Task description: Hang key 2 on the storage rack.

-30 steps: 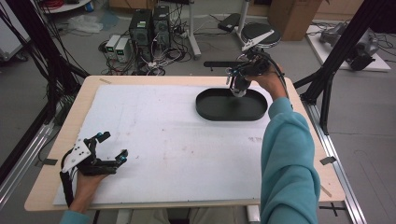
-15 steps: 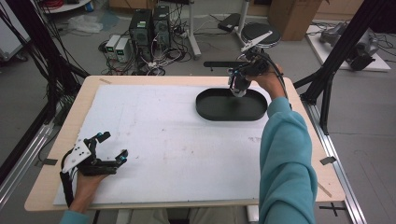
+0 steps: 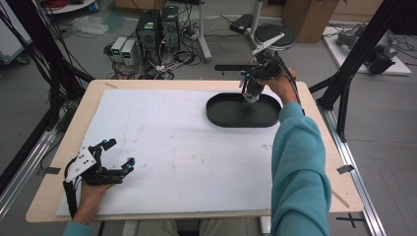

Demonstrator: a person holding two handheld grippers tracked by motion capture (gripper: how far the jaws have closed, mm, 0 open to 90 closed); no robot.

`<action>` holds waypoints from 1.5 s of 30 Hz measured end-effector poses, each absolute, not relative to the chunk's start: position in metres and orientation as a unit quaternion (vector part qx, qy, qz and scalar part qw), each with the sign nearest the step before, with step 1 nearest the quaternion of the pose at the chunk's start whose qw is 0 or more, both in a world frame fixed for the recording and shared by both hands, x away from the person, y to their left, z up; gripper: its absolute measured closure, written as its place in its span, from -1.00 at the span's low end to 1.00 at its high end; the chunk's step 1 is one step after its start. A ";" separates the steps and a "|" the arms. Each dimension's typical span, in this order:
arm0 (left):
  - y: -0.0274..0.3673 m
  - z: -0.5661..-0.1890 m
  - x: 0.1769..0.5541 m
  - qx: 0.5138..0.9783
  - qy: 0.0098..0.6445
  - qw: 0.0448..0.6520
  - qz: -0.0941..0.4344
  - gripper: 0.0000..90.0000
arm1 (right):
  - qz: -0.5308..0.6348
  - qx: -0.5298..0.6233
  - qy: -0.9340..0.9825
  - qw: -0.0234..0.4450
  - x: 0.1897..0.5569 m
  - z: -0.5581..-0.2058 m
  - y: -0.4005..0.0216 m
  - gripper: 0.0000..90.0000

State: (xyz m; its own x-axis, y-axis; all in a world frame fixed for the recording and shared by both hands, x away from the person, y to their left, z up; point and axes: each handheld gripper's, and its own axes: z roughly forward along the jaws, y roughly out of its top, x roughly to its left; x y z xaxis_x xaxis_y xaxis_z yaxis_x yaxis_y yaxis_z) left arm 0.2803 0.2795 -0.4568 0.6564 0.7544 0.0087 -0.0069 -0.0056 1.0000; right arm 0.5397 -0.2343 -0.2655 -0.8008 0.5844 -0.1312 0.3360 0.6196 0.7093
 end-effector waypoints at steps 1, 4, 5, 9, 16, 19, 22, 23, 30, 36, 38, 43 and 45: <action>0.279 -0.457 0.280 0.644 0.290 0.643 0.296 -0.96 | 0.349 0.261 0.882 0.181 0.540 -0.266 -0.234 0.97; 0.280 -0.457 0.280 0.645 0.288 0.643 0.296 -0.96 | 0.345 0.264 0.882 0.185 0.540 -0.266 -0.234 0.97; 0.279 -0.457 0.280 0.645 0.288 0.643 0.296 -0.96 | 0.343 0.265 0.882 0.187 0.540 -0.266 -0.234 0.97; 0.279 -0.457 0.280 0.645 0.288 0.642 0.296 -0.96 | 0.344 0.263 0.880 0.196 0.541 -0.266 -0.234 0.97; 0.279 -0.457 0.280 0.645 0.288 0.642 0.297 -0.96 | 0.346 0.264 0.877 0.203 0.543 -0.267 -0.234 0.97; 0.279 -0.457 0.280 0.646 0.288 0.642 0.297 -0.96 | 0.345 0.264 0.877 0.206 0.545 -0.268 -0.234 0.97; 0.279 -0.457 0.280 0.646 0.288 0.642 0.297 -0.96 | 0.345 0.262 0.876 0.210 0.546 -0.269 -0.234 0.96; 0.279 -0.457 0.280 0.646 0.288 0.641 0.297 -0.96 | 0.344 0.262 0.876 0.211 0.547 -0.269 -0.234 0.95; 0.279 -0.457 0.280 0.646 0.288 0.642 0.297 -0.96 | 0.344 0.267 0.871 0.227 0.547 -0.269 -0.234 0.86; 0.279 -0.457 0.280 0.645 0.288 0.642 0.297 -0.96 | 0.356 0.272 0.861 0.242 0.545 -0.266 -0.237 0.66; 0.279 -0.457 0.280 0.645 0.288 0.642 0.297 -0.96 | 0.366 0.276 0.855 0.242 0.542 -0.263 -0.239 0.43; 0.279 -0.457 0.280 0.643 0.290 0.644 0.296 -0.96 | 0.410 0.275 0.833 0.250 0.527 -0.255 -0.241 -0.70; 0.279 -0.457 0.280 0.643 0.290 0.644 0.296 -0.96 | 0.435 0.277 0.826 0.226 0.520 -0.252 -0.242 -0.99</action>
